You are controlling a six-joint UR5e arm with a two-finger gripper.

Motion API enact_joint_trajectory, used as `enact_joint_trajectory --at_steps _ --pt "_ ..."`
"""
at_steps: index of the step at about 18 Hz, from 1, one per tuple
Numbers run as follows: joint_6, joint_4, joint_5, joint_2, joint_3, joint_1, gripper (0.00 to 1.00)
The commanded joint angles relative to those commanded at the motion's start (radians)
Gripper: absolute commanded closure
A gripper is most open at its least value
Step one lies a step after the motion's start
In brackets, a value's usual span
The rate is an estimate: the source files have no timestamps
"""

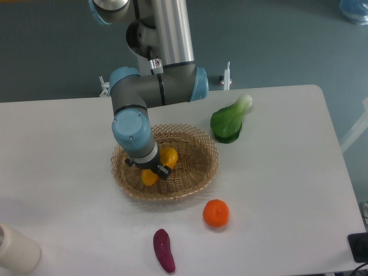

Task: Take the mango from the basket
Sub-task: 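Lift the held mango up and carry it out past the basket rim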

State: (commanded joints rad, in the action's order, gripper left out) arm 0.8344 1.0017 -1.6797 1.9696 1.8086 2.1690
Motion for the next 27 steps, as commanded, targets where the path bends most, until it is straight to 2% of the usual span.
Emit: enact_joint_trajectory --at_steps 5,16,27 --pt "0.014 0.011 0.005 -0.017 -0.015 0.011 0.65" --pt "0.19 0.02 0.028 -0.074 -0.017 0.13 0.63" --pt "0.344 0.037 0.092 -0.075 -0.106 0.267 0.61"
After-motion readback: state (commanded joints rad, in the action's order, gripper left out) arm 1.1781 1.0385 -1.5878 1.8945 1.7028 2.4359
